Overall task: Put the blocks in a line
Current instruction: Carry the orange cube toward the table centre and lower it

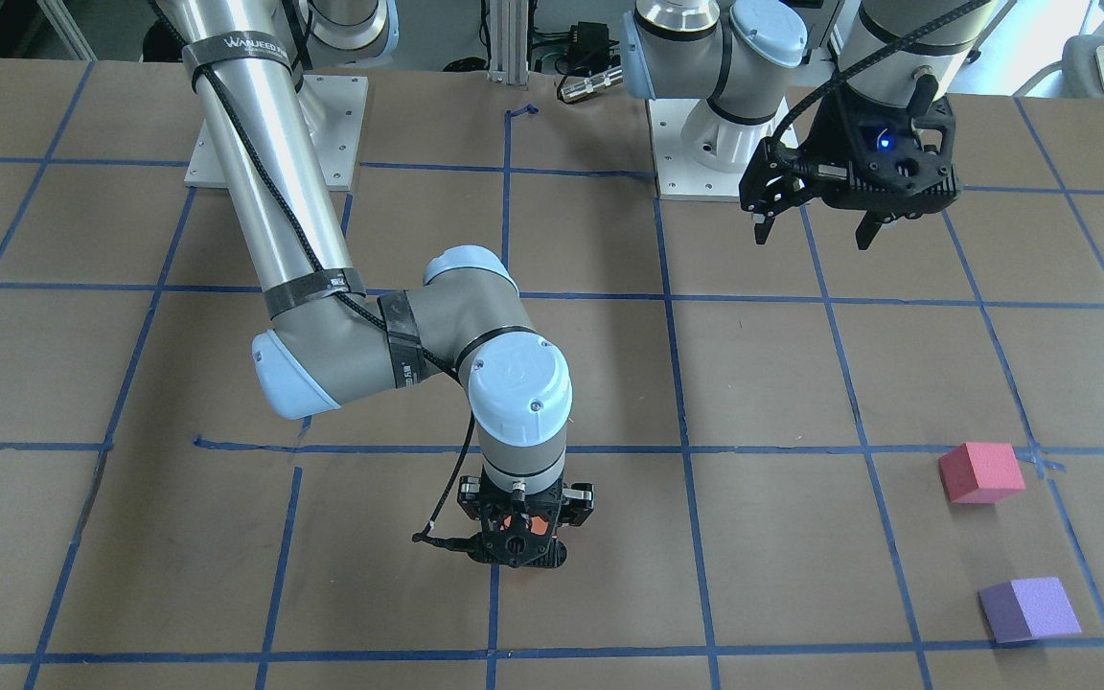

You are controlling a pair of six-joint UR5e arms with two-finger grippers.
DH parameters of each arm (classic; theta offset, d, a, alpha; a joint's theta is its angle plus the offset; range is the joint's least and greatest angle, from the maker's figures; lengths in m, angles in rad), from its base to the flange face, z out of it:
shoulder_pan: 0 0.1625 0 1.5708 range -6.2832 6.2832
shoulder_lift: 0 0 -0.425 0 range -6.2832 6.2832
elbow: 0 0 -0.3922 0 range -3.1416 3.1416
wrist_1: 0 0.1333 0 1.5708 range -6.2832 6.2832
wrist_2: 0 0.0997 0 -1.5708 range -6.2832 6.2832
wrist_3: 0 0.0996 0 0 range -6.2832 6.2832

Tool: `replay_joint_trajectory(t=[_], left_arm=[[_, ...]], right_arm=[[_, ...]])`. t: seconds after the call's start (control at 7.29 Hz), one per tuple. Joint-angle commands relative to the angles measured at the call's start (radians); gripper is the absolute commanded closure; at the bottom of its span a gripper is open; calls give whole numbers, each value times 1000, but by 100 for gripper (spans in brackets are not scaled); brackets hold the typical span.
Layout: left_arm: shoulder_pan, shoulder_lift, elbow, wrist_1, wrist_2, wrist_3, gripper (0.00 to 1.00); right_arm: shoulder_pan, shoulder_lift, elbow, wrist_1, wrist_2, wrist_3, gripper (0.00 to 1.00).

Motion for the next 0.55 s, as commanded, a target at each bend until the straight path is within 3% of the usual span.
replay_joint_trajectory(t=[0.0,0.14,0.27,0.41], left_arm=[[0,2,1,2,1,4,0],[2,3,8,2,1,3,0],[3,0,6,3,0,4,0],[3,-1,6,11,1,35,0]], right_arm=[[6,16,-7,-1,-10,-22,80],[6,16,-7,0,-48,-38,58],[6,12,-10,2,-59,-36,1],[3,0,-12,7,-56,-29,0]])
